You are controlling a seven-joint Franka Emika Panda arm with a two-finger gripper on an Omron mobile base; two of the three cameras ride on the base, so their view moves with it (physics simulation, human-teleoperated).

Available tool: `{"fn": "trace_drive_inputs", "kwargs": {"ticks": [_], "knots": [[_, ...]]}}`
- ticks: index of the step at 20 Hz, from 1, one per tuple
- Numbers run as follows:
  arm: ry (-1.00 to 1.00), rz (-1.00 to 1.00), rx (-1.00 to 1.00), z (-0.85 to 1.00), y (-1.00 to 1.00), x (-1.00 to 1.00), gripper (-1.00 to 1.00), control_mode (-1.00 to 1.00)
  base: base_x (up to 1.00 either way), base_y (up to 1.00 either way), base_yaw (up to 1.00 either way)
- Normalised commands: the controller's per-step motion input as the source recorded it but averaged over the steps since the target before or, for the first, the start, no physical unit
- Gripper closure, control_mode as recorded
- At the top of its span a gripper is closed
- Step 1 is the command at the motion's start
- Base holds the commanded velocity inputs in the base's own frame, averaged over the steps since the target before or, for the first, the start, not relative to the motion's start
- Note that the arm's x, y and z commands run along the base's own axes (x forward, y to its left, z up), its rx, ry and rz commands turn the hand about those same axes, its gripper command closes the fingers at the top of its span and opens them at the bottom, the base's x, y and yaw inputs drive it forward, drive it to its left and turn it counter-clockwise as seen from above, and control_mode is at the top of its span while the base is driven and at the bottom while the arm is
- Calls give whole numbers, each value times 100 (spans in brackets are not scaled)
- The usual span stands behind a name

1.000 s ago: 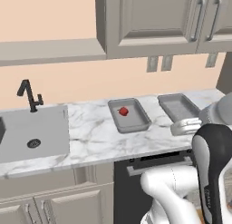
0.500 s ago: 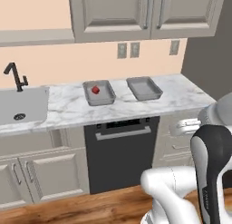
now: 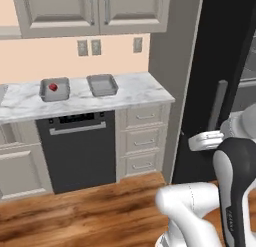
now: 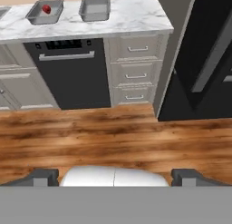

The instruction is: Place one bell pepper and one chicken drumstick in each tupperware on the nearby counter, to pack two identical lunches.

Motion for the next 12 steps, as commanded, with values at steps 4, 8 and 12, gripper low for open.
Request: {"fn": "trace_drive_inputs", "kwargs": {"ticks": [4, 8, 12], "knots": [[0, 0, 0, 0, 0, 0, -100, 100, -14, -100, -4], [0, 0, 0, 0, 0, 0, -100, 100, 15, -100, 0], [0, 0, 0, 0, 0, 0, -100, 100, 7, -100, 0]]}}
